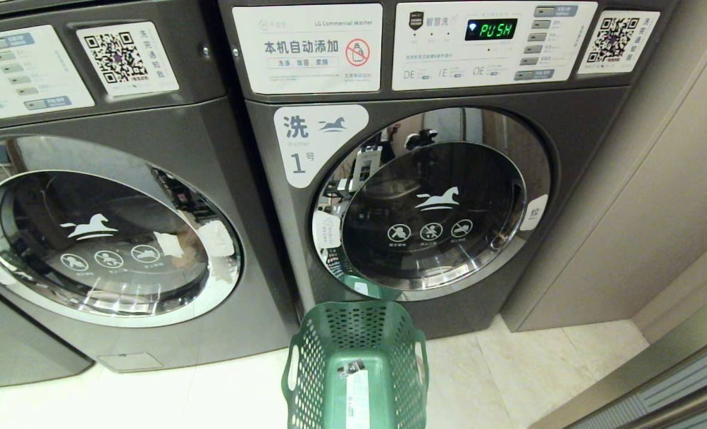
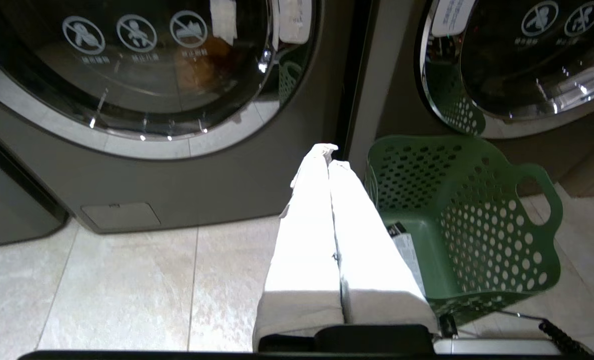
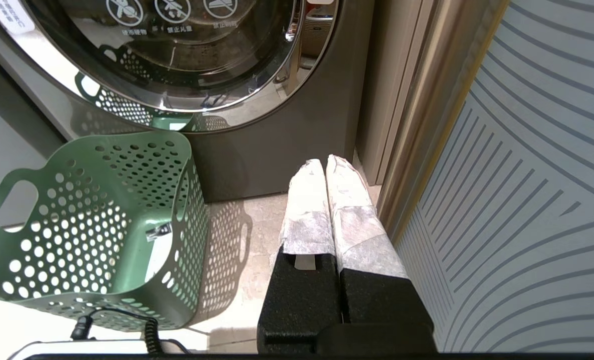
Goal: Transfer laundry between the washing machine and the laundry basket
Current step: Open the lid of the washing machine
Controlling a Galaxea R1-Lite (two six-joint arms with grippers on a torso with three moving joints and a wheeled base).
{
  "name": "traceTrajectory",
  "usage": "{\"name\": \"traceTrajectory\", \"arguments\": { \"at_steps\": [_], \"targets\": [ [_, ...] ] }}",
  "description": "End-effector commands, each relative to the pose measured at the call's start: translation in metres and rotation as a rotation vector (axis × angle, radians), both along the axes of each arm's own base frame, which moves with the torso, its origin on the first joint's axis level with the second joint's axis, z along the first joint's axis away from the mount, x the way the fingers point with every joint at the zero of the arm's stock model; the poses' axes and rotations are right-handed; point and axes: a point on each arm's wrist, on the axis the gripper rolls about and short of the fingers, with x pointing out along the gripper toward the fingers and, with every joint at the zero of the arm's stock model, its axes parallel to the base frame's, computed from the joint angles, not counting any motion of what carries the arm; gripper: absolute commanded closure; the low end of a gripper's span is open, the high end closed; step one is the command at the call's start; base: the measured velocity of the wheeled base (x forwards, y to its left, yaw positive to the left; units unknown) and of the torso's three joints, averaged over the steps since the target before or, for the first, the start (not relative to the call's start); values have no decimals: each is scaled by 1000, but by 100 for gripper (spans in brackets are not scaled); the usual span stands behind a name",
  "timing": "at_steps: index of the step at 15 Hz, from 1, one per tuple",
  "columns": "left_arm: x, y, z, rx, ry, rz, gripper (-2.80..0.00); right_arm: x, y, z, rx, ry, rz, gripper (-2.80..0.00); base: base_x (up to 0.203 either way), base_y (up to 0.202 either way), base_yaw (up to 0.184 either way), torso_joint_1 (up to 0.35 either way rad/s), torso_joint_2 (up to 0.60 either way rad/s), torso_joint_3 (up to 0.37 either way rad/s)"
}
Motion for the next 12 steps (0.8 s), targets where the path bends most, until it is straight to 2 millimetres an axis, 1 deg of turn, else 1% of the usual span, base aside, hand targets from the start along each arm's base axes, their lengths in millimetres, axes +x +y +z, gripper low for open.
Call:
{"name": "traceTrajectory", "arguments": {
  "at_steps": [1,2,3,4,5,6,7,8,9,10,11,12],
  "targets": [
    [-15,0,59,6,-127,-1,0,0,0,0,1,-1,1,0,0,0,0,0,0,0],
    [-19,0,77,5,-147,-3,0,0,0,0,1,-1,1,0,0,0,0,0,0,0],
    [-28,0,121,-6,-189,-14,0,0,0,0,1,1,1,0,0,0,0,0,0,0],
    [-25,1,157,-21,-175,-29,0,0,0,0,1,-1,1,0,0,0,0,0,0,0],
    [-6,0,186,-34,-105,-48,0,0,0,0,1,-1,1,0,0,0,0,0,0,0],
    [20,-1,202,-46,-10,-69,0,0,0,0,1,1,1,0,0,0,0,0,0,0],
    [45,-2,206,-53,92,-92,0,0,0,0,1,-1,1,0,0,0,0,0,0,0],
    [70,-4,198,-55,217,-113,0,0,0,0,1,-1,1,0,0,0,0,0,0,0],
    [89,-5,182,-60,335,-127,0,0,0,0,1,0,1,0,0,0,0,0,0,0],
    [99,-6,161,-63,432,-135,0,0,0,0,1,-1,1,0,0,0,0,0,0,0],
    [109,-7,145,-67,506,-143,-157,0,0,0,1,0,1,0,0,0,0,0,0,0],
    [122,-8,132,-72,559,-145,-280,0,0,0,1,1,1,0,0,0,0,0,0,0]
  ]
}}
